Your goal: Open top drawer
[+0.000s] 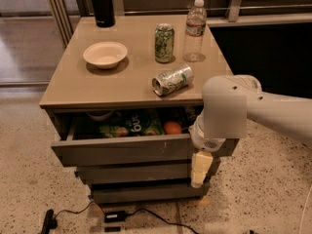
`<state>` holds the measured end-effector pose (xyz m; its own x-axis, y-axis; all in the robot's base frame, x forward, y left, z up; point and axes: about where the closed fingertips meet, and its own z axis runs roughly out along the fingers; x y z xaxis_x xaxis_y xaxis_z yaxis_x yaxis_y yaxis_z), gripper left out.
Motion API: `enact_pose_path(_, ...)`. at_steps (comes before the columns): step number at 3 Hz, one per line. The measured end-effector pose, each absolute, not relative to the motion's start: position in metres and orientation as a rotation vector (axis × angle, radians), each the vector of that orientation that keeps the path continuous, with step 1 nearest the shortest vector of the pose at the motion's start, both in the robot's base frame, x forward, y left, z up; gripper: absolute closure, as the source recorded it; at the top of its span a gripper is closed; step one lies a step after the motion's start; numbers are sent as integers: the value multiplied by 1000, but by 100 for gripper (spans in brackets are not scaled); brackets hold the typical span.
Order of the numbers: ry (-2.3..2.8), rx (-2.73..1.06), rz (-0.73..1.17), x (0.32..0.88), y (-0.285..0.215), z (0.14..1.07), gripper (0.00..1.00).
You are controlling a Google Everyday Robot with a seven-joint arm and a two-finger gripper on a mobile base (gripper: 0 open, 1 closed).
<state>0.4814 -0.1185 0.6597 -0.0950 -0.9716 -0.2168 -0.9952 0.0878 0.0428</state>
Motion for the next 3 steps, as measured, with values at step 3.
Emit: enact_pose_path(3,2303,-2151,436,435,-129,664,0)
